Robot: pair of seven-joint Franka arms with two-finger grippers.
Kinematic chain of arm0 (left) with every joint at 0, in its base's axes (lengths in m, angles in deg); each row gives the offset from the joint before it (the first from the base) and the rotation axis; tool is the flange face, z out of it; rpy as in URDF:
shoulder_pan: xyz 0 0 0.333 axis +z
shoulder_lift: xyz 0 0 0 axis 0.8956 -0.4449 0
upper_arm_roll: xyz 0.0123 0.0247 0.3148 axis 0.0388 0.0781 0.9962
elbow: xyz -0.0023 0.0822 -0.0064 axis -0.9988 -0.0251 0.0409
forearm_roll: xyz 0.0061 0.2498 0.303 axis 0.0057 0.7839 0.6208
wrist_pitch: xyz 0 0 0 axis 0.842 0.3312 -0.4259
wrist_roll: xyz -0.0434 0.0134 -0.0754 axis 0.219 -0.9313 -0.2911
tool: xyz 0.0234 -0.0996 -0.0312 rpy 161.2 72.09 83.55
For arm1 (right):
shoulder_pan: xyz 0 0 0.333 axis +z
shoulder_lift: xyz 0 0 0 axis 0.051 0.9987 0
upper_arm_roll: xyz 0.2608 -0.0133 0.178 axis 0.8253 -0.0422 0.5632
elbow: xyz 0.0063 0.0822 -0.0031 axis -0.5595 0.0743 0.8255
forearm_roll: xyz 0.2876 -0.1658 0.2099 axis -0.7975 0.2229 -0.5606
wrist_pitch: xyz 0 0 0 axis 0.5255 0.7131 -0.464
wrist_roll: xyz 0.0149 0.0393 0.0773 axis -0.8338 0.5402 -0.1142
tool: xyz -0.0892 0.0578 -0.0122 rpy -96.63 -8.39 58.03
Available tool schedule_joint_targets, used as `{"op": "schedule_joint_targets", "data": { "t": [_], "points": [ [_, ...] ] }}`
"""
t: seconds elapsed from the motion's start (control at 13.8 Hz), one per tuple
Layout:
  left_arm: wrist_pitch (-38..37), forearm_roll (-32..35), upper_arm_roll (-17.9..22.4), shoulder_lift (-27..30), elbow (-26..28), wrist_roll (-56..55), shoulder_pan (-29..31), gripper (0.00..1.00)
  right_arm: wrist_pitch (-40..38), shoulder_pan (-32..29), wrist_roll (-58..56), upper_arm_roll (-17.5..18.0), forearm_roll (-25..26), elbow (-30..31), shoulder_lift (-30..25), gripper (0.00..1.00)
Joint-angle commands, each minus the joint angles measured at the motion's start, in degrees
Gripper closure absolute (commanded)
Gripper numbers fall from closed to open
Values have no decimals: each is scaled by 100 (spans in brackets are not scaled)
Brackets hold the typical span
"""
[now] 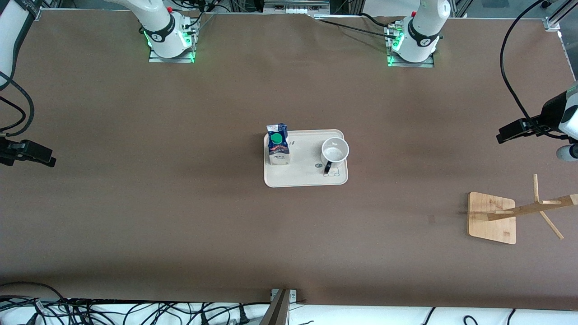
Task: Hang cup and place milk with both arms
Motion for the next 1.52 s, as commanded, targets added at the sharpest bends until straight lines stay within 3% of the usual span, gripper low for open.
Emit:
{"op": "schedule_joint_targets", "data": {
  "t": [0.0, 1.45],
  "points": [
    [-21, 25, -6, -27, -80, 54, 7, 0, -96, -19, -114, -12, -127, -47, -42, 0],
    [-30, 25, 55, -27, -318, 37, 59, 0, -553, 315, -158, 76, -4, 6, -7, 0]
  ]
}}
